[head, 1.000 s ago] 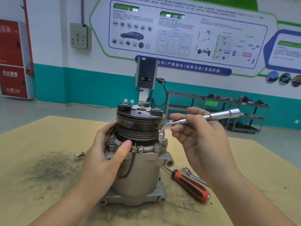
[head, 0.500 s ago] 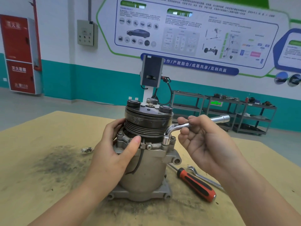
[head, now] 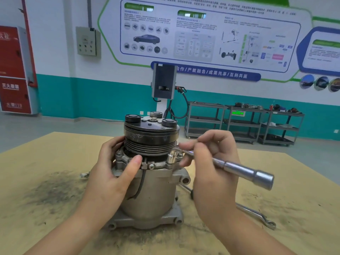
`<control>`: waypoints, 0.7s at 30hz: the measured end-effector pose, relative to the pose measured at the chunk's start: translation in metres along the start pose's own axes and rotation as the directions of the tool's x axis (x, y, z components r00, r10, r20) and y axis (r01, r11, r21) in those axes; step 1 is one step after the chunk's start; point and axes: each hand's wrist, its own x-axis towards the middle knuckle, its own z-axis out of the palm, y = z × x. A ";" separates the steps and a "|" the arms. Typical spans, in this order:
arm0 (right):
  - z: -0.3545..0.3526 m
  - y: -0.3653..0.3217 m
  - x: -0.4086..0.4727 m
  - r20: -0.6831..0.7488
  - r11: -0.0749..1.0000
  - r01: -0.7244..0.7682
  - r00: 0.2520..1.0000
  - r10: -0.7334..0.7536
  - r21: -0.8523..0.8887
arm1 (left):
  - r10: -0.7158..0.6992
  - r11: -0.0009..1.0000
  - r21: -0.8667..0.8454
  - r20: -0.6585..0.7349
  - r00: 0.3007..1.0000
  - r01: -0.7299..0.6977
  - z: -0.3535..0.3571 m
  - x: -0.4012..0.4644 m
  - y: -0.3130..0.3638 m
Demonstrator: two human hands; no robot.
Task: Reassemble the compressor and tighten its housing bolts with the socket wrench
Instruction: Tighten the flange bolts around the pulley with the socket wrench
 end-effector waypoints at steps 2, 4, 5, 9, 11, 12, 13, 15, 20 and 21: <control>0.004 0.001 -0.007 0.078 0.983 0.115 0.991 -0.105 -0.141 | 0.004 1.000 -0.006 0.001 1.000 -0.004 0.000 0.000 -0.002; 0.006 -0.001 -0.009 0.176 0.926 0.264 0.959 -0.223 -0.269 | 0.009 1.000 -0.010 0.001 1.000 -0.008 0.000 0.001 -0.004; 0.006 -0.002 -0.009 0.243 0.882 0.353 0.927 -0.285 -0.313 | 0.014 1.000 -0.014 0.000 1.000 -0.014 0.000 0.001 -0.006; 0.005 -0.004 -0.008 0.394 0.772 0.523 0.836 -0.382 -0.360 | -0.016 0.998 -0.059 -0.010 1.000 0.015 0.001 0.007 -0.011; 0.004 -0.006 -0.006 0.391 0.759 0.544 0.826 -0.407 -0.358 | -0.048 0.994 -0.100 -0.021 0.999 0.045 0.001 0.008 -0.014; 0.003 -0.006 -0.004 0.387 0.757 0.550 0.823 -0.416 -0.353 | -0.053 0.994 -0.102 -0.022 0.998 0.050 0.000 0.008 -0.015; 0.002 -0.007 -0.002 0.375 0.768 0.543 0.827 -0.418 -0.341 | -0.042 0.996 -0.082 -0.016 0.999 0.041 -0.001 0.007 -0.014; 0.002 -0.011 0.002 0.298 0.814 0.493 0.862 -0.409 -0.307 | -0.004 1.000 -0.028 0.007 1.000 0.004 -0.002 0.003 -0.010; 0.008 -0.023 0.009 -0.039 0.996 0.065 0.997 -0.063 0.060 | -0.008 1.000 -0.001 0.013 1.000 0.008 -0.001 0.001 -0.004; 0.006 -0.024 0.011 -0.064 0.993 -0.024 0.997 0.032 0.116 | -0.015 1.000 -0.008 0.016 1.000 0.015 -0.001 0.001 -0.003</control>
